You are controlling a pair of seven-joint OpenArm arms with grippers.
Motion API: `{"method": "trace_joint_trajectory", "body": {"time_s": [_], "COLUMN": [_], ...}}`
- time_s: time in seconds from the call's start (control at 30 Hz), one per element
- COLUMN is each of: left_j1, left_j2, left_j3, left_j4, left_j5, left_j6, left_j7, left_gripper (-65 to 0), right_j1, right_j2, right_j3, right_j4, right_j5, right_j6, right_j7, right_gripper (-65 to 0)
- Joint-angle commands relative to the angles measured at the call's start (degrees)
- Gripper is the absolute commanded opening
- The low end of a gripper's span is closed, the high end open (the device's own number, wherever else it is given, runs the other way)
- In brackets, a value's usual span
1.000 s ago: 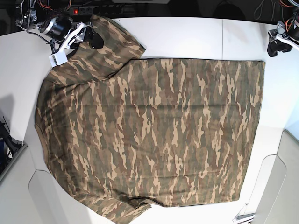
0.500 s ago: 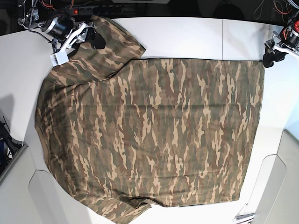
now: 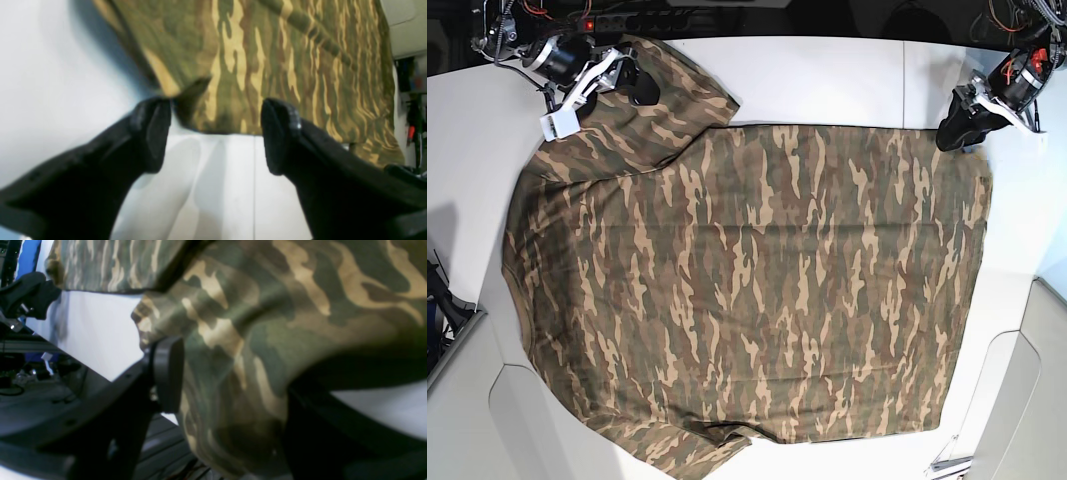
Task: Fold the T-shirt properly
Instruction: 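Move both grippers to the shirt's shoulder corners and grasp them, then lift the shoulder corners with both grippers and pull them toward the robot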
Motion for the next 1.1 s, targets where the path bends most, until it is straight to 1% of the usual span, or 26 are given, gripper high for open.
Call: {"method": "trace_joint_trajectory", "body": {"time_s": [0.0,0.2,0.23,0.3,0.37,0.47,0.57,0.6,0.63,0.67,0.73,0.77,0.8,0.87,0.97,1.07], "left_j1": [0.7,-0.6,-0.9,-1.5,-2.2,-3.5,-3.8,-3.8,-3.8,-3.8,-3.8,-3.8,-3.8,-3.8,-3.8,-3.8], "left_j2": [-0.5,-0.5,-0.5,-0.5,-0.5,-0.5,-0.5,-0.5,-0.5,-0.5,-0.5,-0.5,-0.5,-0.8,-1.0,-1.0], "left_j3": [0.2,0.0,-0.1,-0.1,-0.1,-0.1,-0.1,-0.1,-0.1,-0.1,-0.1,-0.1,-0.1,-0.1,-2.1,-6.6], "left_j4": [-0.1,-0.1,-0.1,-0.1,-0.1,-0.1,-0.1,-0.1,-0.1,-0.1,-0.1,-0.1,-0.1,-0.1,0.8,2.4], "left_j5": [2.8,3.0,3.1,3.7,5.3,6.9,7.6,7.7,7.8,7.8,8.0,8.0,8.0,7.2,2.6,-3.1], "left_j6": [1.1,1.2,2.3,5.5,7.2,7.2,7.2,7.1,7.1,7.1,7.1,7.1,6.8,3.6,0.0,-0.7], "left_j7": [2.4,2.0,2.0,1.6,0.3,-0.5,-0.6,-0.5,-0.5,-0.5,-0.5,-0.5,-0.5,-0.5,1.4,4.8], "left_gripper": [-19.5,-20.1,-20.1,-20.1,-20.1,-20.1,-20.4,-22.6,-28.2,-36.6,-55.5,-63.5,-65.0,-65.0,-65.0,-65.0], "right_j1": [-0.5,-0.5,-0.5,-0.6,-0.5,-0.6,-0.5,-0.5,-0.5,-0.4,-0.4,-0.4,-0.4,-0.4,-0.5,-0.7], "right_j2": [0.2,0.2,0.2,0.2,0.2,0.2,0.2,0.2,0.2,0.2,0.2,0.2,0.2,0.2,0.2,0.1], "right_j3": [0.0,0.0,0.0,0.0,0.0,0.0,0.0,0.0,0.0,0.0,0.0,0.0,0.0,0.3,1.9,4.9], "right_j4": [-0.1,-0.1,-0.1,-0.1,-0.1,-0.1,-0.1,-0.1,-0.1,-0.1,-0.1,-0.1,-0.1,0.0,1.0,3.6], "right_j5": [-3.0,-3.0,-3.1,-3.2,-3.2,-3.2,-4.5,-4.6,-4.7,-4.7,-4.7,-4.7,-4.7,-4.7,-2.6,1.1], "right_j6": [-1.0,-1.0,-1.0,-1.0,-1.0,-0.9,1.2,1.5,1.5,1.5,1.5,1.5,1.5,1.5,1.5,1.6], "right_j7": [-2.1,-2.1,-2.1,-2.1,-2.1,-2.1,-2.1,-2.1,-2.1,-1.9,-1.6,-1.6,-1.7,-1.8,-3.9,-7.2], "right_gripper": [-34.5,-34.7,-34.7,-34.6,-34.6,-34.7,-34.7,-35.5,-39.7,-46.3,-62.0,-65.0,-65.0,-65.0,-65.0,-65.0]}}
